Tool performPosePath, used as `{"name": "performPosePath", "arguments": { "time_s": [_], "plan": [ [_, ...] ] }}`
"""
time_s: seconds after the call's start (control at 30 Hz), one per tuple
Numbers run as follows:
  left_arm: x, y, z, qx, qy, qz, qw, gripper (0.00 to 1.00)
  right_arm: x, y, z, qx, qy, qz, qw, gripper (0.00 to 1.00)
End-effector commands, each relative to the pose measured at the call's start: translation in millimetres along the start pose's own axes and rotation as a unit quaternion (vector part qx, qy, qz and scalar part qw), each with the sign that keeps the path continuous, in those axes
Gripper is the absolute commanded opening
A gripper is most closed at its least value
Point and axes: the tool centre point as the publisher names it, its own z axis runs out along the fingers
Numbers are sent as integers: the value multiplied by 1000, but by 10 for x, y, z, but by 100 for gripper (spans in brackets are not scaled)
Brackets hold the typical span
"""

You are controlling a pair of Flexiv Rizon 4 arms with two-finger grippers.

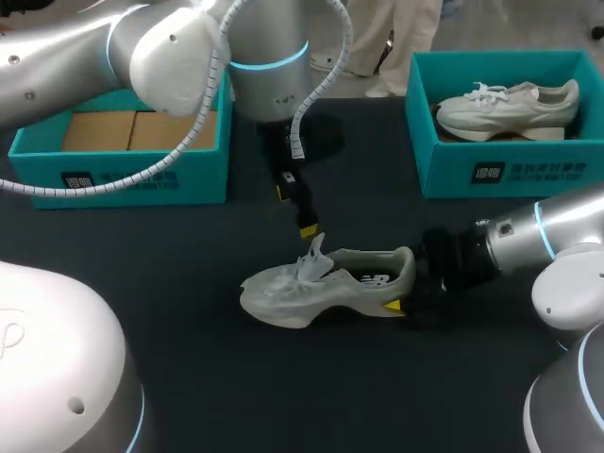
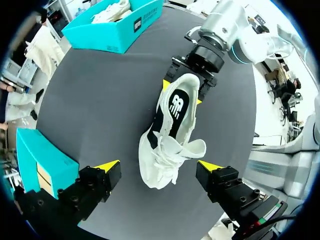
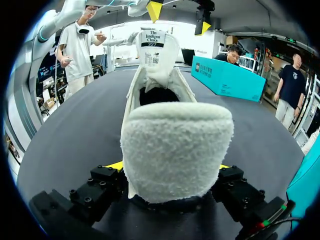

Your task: Take the shoe out of the shoebox, open the shoe tongue, remove and reinsert the insole, then place the shoe into the shoebox

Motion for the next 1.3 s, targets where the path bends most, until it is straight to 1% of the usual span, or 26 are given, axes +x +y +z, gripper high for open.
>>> {"name": "performPosePath", "arguments": {
  "time_s": [0.03, 0.43, 0.47, 0.5, 0.53, 0.57, 0.6, 0.63, 0.67, 0.7, 0.77, 1.0, 1.27, 1.3],
  "plan": [
    [24, 45, -37, 10, -35, 232, 972, 100, 0, -16, 40, 1, -1, 0, 1000, 0],
    [24, 45, -37, 10, -35, 232, 972, 100, 0, -16, 40, 1, -1, 0, 1000, 0],
    [23, 42, -26, -2, -39, 238, 970, 100, 0, -16, 40, 1, -1, 0, 1000, 0],
    [21, 22, -35, 14, -30, 226, 974, 100, 0, -16, 40, 1, -1, 0, 1000, 0],
    [13, 4, -40, 9, -33, 224, 974, 100, 0, -16, 40, 1, -1, 0, 1000, 0],
    [10, -23, -34, 8, -27, 214, 976, 38, 0, -16, 40, 1, -1, 0, 1000, 0],
    [-6, -52, -42, 12, -27, 203, 979, 13, 0, -16, 40, 1, -1, 0, 1000, 0],
    [-9, -74, -35, -2, -31, 202, 979, 0, 0, -16, 40, 1, -1, 0, 1000, 0],
    [-18, -103, -43, 11, -28, 189, 982, 0, 0, -16, 40, 1, -1, 0, 1000, 0],
    [-29, -127, -53, 7, -32, 183, 983, 0, 0, -16, 40, 1, -1, 0, 1000, 0],
    [-31, -177, -75, 17, -23, 171, 985, 0, 0, -16, 40, 1, -1, 0, 1000, 0],
    [67, -333, -34, 17, -27, 166, 986, 0, 0, -16, 40, 1, -1, 0, 1000, 0],
    [67, -333, -34, 17, -27, 166, 986, 0, 0, -16, 40, 1, -1, 0, 1000, 0],
    [67, -333, -34, 17, -27, 166, 986, 4, 0, -16, 40, 1, -1, 0, 1000, 0]
  ]
}}
